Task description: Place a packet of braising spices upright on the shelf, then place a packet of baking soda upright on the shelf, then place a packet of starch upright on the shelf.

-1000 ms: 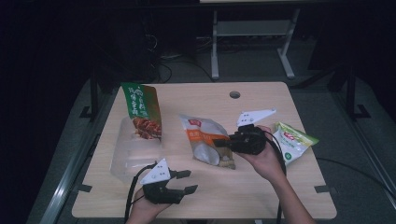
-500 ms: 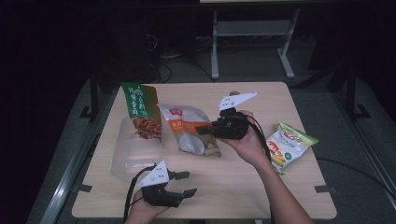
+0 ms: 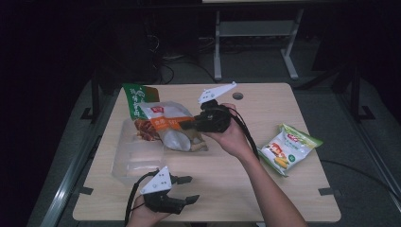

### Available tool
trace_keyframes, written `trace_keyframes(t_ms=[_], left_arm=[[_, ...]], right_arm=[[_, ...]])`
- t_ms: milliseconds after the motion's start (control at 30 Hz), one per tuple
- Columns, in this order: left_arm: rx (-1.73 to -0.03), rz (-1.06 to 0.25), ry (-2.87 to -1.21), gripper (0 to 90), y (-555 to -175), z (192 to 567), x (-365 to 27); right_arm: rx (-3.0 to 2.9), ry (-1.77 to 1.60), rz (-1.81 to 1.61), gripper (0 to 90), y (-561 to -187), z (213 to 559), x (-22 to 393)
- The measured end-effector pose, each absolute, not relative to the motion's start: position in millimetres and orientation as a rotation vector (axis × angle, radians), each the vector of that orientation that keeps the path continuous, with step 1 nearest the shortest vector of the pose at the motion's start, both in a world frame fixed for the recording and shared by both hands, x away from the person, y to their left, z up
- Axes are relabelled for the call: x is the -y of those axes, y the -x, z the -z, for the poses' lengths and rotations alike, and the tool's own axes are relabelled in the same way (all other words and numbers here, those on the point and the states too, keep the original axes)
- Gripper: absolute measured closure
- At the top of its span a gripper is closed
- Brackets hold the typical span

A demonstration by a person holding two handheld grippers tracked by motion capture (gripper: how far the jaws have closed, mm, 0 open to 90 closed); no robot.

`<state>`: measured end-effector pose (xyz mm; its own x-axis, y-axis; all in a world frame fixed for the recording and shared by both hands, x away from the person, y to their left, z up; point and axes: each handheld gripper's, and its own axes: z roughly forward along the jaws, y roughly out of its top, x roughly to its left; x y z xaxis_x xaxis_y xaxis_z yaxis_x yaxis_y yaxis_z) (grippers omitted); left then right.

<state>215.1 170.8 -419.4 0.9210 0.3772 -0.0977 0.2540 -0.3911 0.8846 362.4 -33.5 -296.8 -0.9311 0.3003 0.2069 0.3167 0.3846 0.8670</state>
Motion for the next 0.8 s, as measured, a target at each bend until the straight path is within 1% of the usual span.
trace_keyframes(t_ms=[200,800], left_arm=[[-0.460,-0.149,-1.989,37.2,-217,419,-172],[-0.445,-0.136,-1.996,36.5,-215,419,-172]], right_arm=[[2.594,0.548,1.636,90.0,-369,294,19],[2.586,0.526,1.632,90.0,-377,293,0]])
